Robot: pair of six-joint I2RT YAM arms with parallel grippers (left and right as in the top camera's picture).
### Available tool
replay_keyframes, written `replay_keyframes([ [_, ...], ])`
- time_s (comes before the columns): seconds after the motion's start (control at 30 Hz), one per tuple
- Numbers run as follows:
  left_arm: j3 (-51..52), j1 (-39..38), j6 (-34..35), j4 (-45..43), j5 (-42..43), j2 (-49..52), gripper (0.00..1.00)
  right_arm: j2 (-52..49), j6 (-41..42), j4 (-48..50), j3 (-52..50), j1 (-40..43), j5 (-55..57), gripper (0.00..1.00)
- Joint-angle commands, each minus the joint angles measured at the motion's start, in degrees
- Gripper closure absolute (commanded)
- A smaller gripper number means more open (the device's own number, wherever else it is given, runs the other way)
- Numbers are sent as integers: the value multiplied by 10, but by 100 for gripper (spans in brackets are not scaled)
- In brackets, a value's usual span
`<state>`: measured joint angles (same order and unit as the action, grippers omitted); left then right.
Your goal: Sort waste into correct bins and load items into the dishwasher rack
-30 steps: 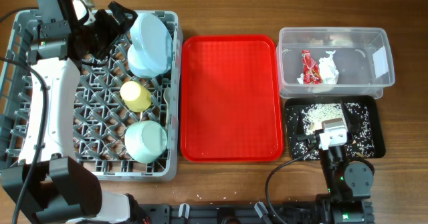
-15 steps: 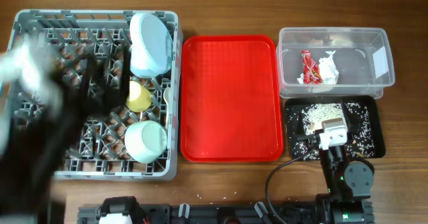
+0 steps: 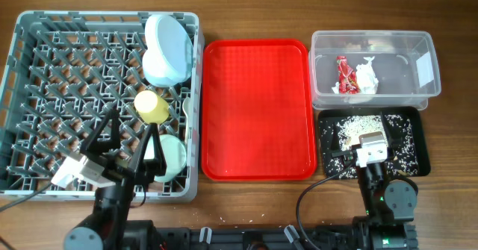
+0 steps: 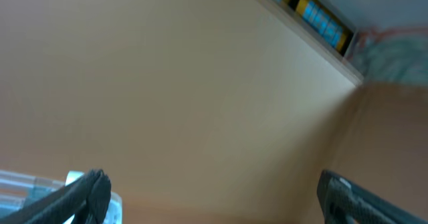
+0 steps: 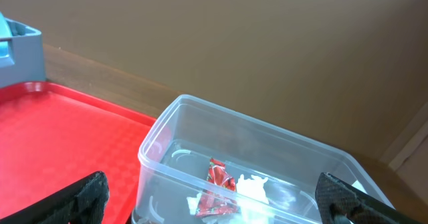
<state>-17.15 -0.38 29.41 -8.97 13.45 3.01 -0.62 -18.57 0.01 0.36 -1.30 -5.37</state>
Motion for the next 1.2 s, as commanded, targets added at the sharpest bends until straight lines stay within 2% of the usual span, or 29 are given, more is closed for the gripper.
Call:
replay_keyframes([
  [0.0, 76, -5, -2, -37, -73, -28, 0, 3, -9, 3, -1, 2, -7, 0],
  [0.17, 122, -34, -3, -35, -153, -28, 0, 3, -9, 3, -1, 2, -7, 0],
  [0.3, 169, -35, -7, -27, -157, -28, 0, 3, -9, 3, -1, 2, -7, 0],
  [0.4, 168, -35, -22, 38, -155, -28, 0, 3, -9, 3, -1, 2, -7, 0],
  [0.47, 168, -35, -85, 85, -144, -28, 0, 3, -9, 3, -1, 2, -7, 0],
  [0.53, 168, -35, -181, 137, -122, -28, 0, 3, -9, 3, -1, 2, -7, 0],
  [0.57, 168, -35, -256, 133, -100, -28, 0, 3, -9, 3, -1, 2, -7, 0],
  [0.67, 168, -35, -364, 131, -79, -28, 0, 3, -9, 3, -1, 2, -7, 0],
  [1.17, 168, -31, -365, 130, -80, -27, 0, 3, -9, 3, -1, 2, -7, 0],
])
